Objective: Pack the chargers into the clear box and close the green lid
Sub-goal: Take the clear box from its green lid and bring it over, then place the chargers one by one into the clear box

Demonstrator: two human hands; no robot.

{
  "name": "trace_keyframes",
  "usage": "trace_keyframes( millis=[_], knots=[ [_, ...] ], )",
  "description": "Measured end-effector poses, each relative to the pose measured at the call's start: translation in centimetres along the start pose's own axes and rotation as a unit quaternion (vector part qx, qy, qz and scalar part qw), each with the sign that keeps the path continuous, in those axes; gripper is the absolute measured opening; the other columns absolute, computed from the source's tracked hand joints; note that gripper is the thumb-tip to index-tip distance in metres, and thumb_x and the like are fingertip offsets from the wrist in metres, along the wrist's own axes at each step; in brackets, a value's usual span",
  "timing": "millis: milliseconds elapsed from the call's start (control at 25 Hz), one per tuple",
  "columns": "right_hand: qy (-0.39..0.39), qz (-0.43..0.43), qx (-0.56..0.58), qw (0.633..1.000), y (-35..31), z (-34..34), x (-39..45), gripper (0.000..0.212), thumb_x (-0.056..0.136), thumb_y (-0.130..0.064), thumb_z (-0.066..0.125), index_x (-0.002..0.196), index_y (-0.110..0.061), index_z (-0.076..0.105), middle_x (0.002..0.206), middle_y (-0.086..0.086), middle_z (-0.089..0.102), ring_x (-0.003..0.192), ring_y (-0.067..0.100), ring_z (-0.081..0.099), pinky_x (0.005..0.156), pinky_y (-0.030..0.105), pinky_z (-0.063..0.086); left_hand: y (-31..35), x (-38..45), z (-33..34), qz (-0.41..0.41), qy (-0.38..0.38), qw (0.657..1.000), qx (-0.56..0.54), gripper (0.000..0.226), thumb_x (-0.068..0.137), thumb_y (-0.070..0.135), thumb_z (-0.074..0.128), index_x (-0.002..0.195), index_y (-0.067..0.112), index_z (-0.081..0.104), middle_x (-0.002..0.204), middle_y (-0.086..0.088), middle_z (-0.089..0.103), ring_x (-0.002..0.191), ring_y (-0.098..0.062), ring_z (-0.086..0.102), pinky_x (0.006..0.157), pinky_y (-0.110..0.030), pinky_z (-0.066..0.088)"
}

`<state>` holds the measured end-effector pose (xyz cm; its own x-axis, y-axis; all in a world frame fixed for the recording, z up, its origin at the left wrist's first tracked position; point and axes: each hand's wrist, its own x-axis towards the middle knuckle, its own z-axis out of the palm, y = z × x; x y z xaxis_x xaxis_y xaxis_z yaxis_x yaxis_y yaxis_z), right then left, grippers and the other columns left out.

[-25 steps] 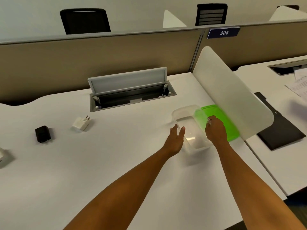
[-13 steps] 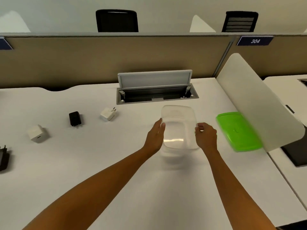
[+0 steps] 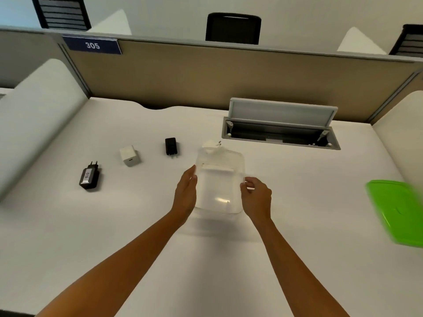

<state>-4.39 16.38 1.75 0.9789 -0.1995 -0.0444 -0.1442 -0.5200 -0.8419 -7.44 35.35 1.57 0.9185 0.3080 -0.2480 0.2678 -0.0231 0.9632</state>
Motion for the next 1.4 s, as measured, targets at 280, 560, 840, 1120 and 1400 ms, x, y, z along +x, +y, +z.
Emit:
trace_keyframes(
  millis=[280,560,840,1120,1400],
  knots=[
    [-0.045,0.007,0.019,0.999,-2.2,4.5,-1.9,0.030,0.092,-0.017,0.063,0.120,-0.006,0.065,0.110,0.010,0.072,0.087,0.022,0.071,0.074,0.020,0.050,-1.9,0.8,-5.4,-0.006,0.046,0.999,-0.007,0.040,0.107,0.027,0.039,0.147,0.026,0.047,0.144,0.009,0.054,0.133,-0.013,0.050,0.116,-0.042,0.039],
    [-0.054,0.004,0.007,0.999,-2.0,6.2,-2.8,0.028,0.091,-0.017,0.064,0.117,-0.008,0.066,0.103,0.008,0.073,0.075,0.012,0.066,0.069,0.013,0.047,-3.7,1.0,-7.0,-0.012,0.046,0.999,-0.011,0.041,0.108,0.023,0.036,0.148,0.025,0.046,0.146,0.009,0.052,0.135,-0.014,0.049,0.117,-0.043,0.038],
    [-0.057,0.017,0.018,0.998,-1.9,5.8,-1.9,0.034,0.088,-0.036,0.068,0.112,-0.013,0.066,0.097,0.000,0.071,0.081,0.015,0.069,0.067,0.014,0.049,-5.0,1.4,-8.0,0.001,0.040,0.999,0.009,0.042,0.109,0.026,0.035,0.150,0.022,0.044,0.151,0.007,0.049,0.139,-0.014,0.045,0.119,-0.040,0.035],
    [-0.023,0.070,-0.016,0.997,-3.4,5.6,7.0,0.038,0.090,-0.039,0.063,0.119,-0.014,0.059,0.118,0.008,0.068,0.092,0.018,0.064,0.080,0.028,0.049,-10.1,1.7,-13.1,0.054,0.075,0.969,0.229,0.048,0.107,0.034,0.036,0.152,0.019,0.040,0.158,0.004,0.039,0.149,-0.014,0.031,0.123,-0.029,0.019],
    [-0.196,-0.135,-0.250,0.939,-6.2,10.8,15.8,0.062,0.077,-0.020,0.080,0.131,-0.011,0.050,0.131,0.012,0.056,0.120,0.030,0.054,0.090,0.034,0.046,-12.6,1.8,-14.3,0.134,0.045,0.871,0.470,0.056,0.104,0.040,0.030,0.156,0.019,0.033,0.164,0.003,0.029,0.154,-0.010,0.017,0.126,-0.032,0.008]
  ],
)
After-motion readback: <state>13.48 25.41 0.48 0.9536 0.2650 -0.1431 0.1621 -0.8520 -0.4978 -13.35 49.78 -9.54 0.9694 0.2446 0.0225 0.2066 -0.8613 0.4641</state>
